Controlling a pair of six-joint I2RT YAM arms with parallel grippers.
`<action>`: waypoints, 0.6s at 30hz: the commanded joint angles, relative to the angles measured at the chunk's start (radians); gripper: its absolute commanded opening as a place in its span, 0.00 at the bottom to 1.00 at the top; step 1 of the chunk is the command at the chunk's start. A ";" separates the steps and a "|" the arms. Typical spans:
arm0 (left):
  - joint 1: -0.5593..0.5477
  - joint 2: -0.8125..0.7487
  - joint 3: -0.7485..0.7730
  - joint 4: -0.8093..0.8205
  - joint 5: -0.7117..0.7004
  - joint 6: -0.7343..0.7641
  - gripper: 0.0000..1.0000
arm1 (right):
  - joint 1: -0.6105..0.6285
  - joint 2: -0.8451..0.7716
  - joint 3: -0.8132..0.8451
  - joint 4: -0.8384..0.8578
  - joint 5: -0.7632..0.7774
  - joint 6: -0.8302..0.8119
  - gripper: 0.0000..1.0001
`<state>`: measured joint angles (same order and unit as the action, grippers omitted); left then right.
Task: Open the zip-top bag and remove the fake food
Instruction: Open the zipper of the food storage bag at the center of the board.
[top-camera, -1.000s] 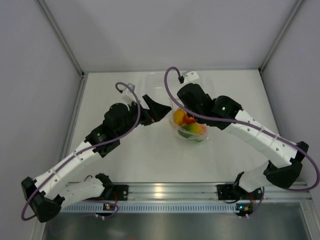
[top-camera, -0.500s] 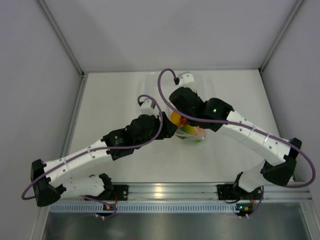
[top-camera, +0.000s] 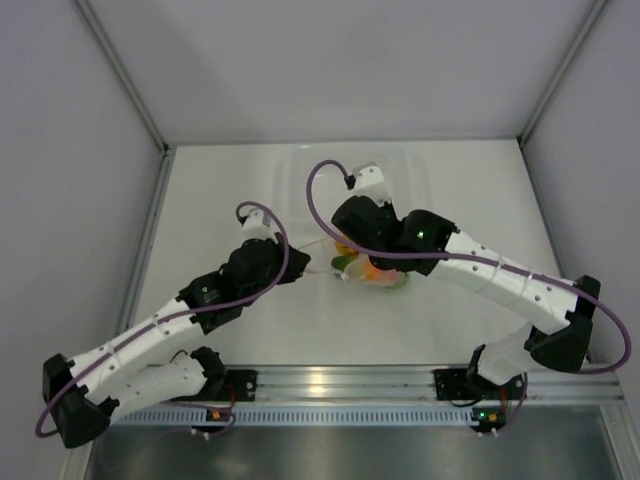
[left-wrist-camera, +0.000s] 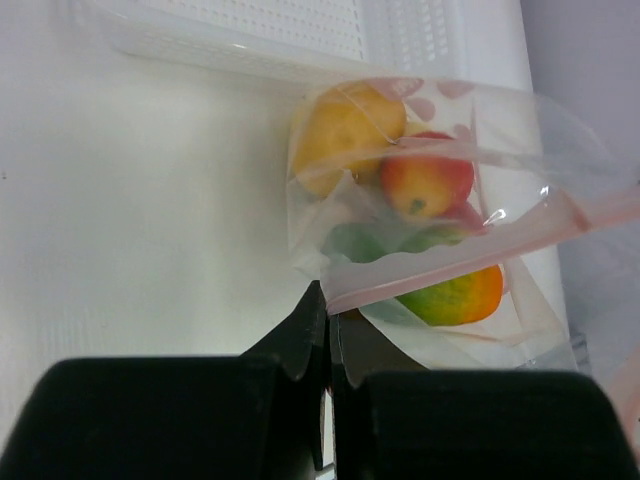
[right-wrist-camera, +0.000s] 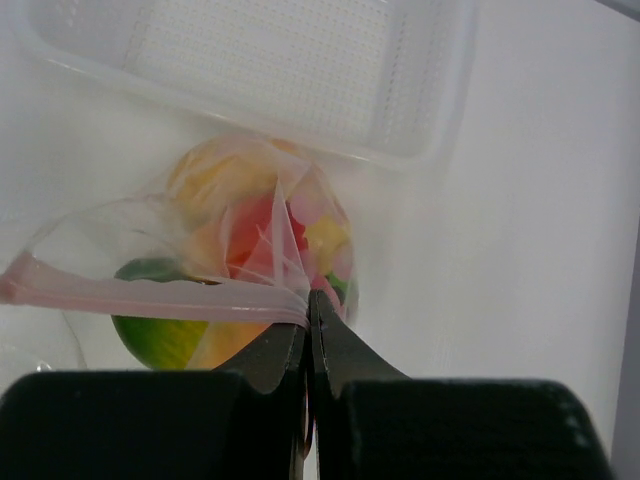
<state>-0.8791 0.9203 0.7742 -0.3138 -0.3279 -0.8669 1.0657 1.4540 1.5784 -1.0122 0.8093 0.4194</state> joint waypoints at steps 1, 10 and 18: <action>0.116 -0.051 -0.064 -0.074 0.033 0.017 0.00 | 0.016 -0.075 0.052 -0.179 0.214 0.045 0.00; 0.152 0.055 -0.102 -0.015 0.125 0.074 0.00 | 0.184 0.117 0.314 -0.485 0.308 0.168 0.00; 0.299 0.054 -0.211 0.065 0.268 0.094 0.00 | 0.182 0.127 0.312 -0.483 0.314 0.170 0.00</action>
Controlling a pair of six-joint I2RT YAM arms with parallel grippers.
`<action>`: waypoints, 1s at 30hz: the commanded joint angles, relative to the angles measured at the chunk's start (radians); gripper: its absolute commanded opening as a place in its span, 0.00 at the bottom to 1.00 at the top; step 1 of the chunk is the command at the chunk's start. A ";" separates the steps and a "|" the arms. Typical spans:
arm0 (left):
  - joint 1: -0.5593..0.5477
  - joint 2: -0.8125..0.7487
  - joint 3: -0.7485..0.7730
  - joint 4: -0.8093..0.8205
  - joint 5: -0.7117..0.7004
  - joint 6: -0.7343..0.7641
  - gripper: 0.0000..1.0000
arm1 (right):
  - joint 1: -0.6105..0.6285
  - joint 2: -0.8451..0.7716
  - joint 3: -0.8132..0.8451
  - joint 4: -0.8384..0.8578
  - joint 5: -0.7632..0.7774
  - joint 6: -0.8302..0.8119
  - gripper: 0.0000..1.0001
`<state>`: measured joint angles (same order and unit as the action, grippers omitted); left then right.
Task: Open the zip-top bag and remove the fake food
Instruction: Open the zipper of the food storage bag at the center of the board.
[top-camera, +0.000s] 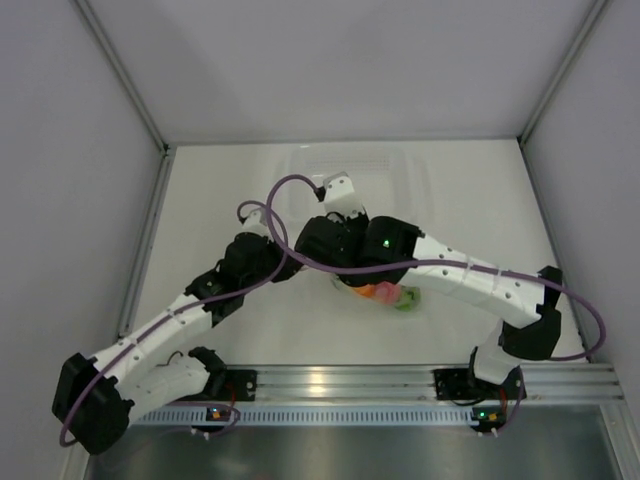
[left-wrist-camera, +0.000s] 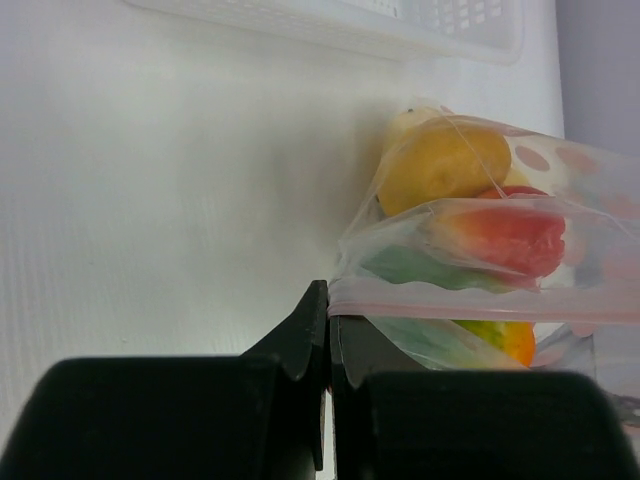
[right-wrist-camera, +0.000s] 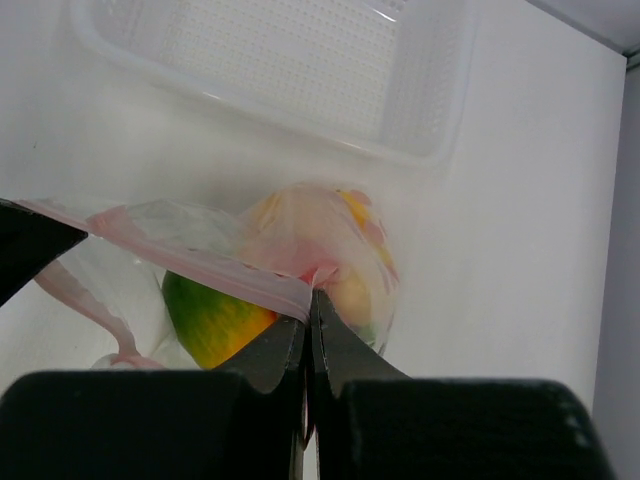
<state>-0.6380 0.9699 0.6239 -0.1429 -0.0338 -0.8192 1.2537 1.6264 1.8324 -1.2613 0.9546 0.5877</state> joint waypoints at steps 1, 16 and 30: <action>0.064 0.000 -0.061 -0.106 -0.015 0.052 0.00 | -0.008 -0.016 0.057 -0.231 0.164 -0.003 0.00; 0.064 -0.261 0.088 -0.228 0.143 0.083 0.57 | -0.030 0.063 -0.017 0.003 0.001 -0.158 0.00; -0.116 -0.151 0.256 -0.081 0.083 -0.150 0.55 | -0.016 -0.036 -0.171 0.194 -0.040 -0.072 0.00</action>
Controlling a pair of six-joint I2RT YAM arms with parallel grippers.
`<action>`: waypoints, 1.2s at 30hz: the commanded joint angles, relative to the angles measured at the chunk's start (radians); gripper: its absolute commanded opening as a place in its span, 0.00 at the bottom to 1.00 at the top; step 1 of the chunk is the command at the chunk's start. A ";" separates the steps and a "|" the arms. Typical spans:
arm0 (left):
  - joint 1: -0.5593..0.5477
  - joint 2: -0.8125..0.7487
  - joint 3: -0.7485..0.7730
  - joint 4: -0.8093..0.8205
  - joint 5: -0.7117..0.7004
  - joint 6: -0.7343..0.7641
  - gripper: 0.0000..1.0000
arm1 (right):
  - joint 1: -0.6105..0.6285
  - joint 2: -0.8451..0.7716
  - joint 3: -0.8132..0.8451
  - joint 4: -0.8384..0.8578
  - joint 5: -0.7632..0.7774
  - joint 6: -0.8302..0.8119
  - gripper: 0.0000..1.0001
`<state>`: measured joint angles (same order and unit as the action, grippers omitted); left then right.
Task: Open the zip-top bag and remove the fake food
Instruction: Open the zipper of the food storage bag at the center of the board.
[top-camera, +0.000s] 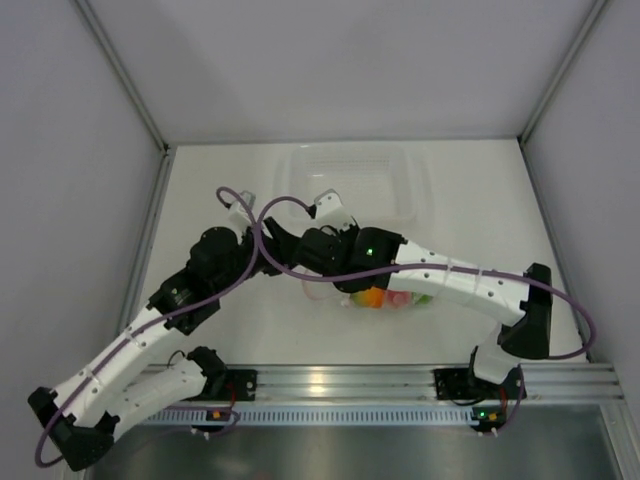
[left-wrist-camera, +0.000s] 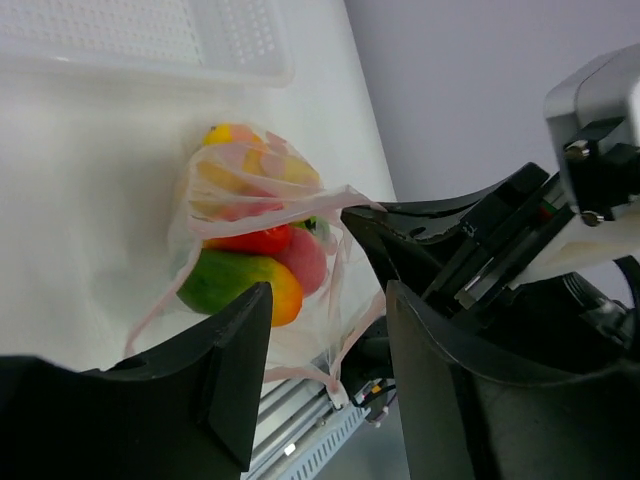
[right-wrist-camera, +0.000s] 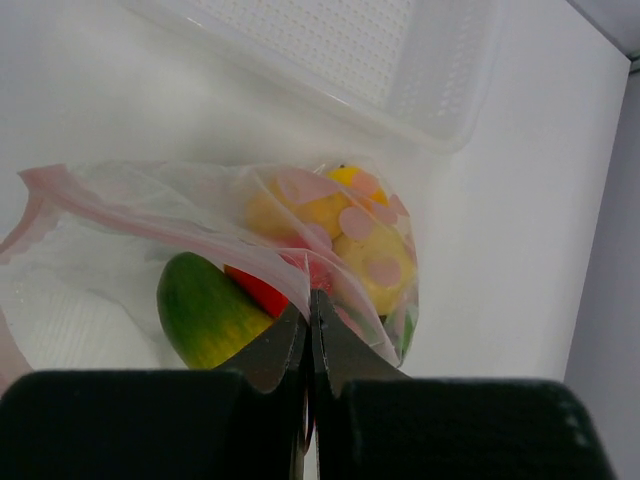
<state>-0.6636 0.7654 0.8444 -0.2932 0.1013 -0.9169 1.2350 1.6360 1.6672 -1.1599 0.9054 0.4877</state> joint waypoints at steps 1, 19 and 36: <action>-0.132 0.080 0.042 0.069 -0.090 -0.053 0.55 | 0.003 -0.050 -0.006 0.095 0.010 0.034 0.00; -0.421 0.155 -0.004 0.175 -0.448 -0.246 0.56 | 0.003 -0.254 -0.052 0.379 -0.161 0.005 0.00; -0.421 0.312 0.152 -0.127 -0.474 0.009 0.55 | 0.012 -0.375 -0.271 0.505 0.029 0.111 0.00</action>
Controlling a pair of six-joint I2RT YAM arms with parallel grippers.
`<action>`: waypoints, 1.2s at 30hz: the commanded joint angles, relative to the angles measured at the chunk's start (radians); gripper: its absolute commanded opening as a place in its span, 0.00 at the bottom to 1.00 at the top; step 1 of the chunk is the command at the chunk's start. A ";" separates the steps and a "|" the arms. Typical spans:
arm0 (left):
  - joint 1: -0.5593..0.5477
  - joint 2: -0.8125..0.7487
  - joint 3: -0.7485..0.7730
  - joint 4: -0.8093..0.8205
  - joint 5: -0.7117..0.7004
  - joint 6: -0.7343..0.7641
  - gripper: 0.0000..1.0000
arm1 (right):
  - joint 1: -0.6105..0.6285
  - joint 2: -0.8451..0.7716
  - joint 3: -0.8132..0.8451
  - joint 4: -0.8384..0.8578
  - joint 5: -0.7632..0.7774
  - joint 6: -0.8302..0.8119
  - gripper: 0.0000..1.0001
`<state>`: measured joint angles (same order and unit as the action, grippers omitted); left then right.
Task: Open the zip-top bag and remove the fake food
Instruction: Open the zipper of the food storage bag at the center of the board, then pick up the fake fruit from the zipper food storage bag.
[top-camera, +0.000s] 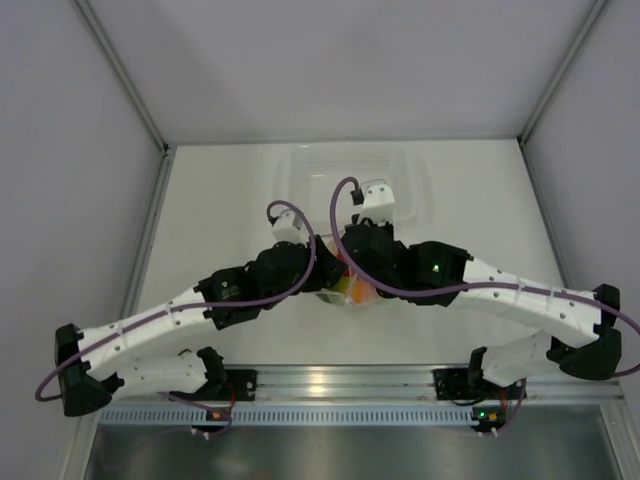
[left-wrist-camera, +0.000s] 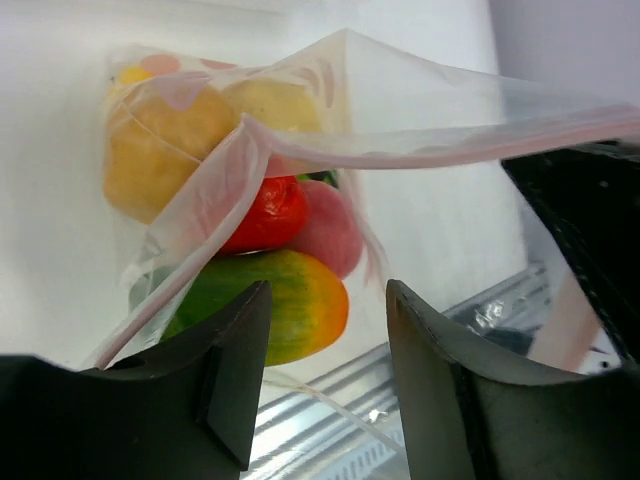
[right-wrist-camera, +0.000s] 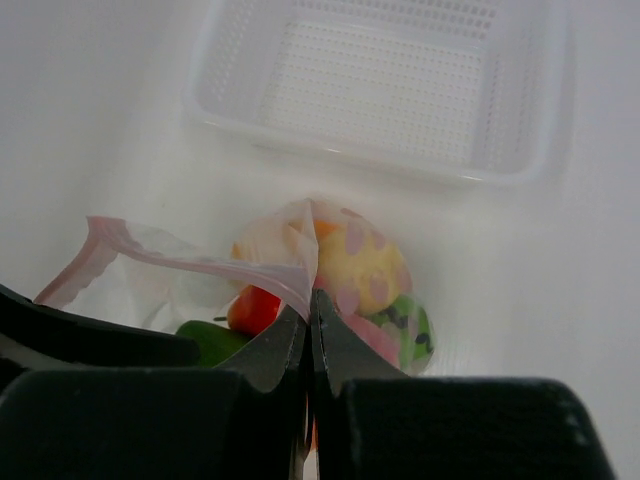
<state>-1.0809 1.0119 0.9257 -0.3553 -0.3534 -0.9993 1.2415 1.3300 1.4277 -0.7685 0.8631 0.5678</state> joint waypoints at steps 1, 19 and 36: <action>-0.004 0.097 0.125 -0.111 -0.016 0.125 0.55 | 0.006 -0.078 -0.041 0.107 0.086 0.033 0.00; -0.066 0.385 0.223 -0.129 0.205 0.313 0.67 | -0.154 -0.253 -0.289 0.069 -0.111 0.012 0.00; -0.162 0.318 0.015 0.300 0.226 0.741 0.57 | -0.224 -0.307 -0.374 0.006 -0.426 -0.147 0.00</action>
<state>-1.2243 1.3846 0.9749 -0.2447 -0.1642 -0.3965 1.0290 1.0573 1.0718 -0.7555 0.5461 0.4759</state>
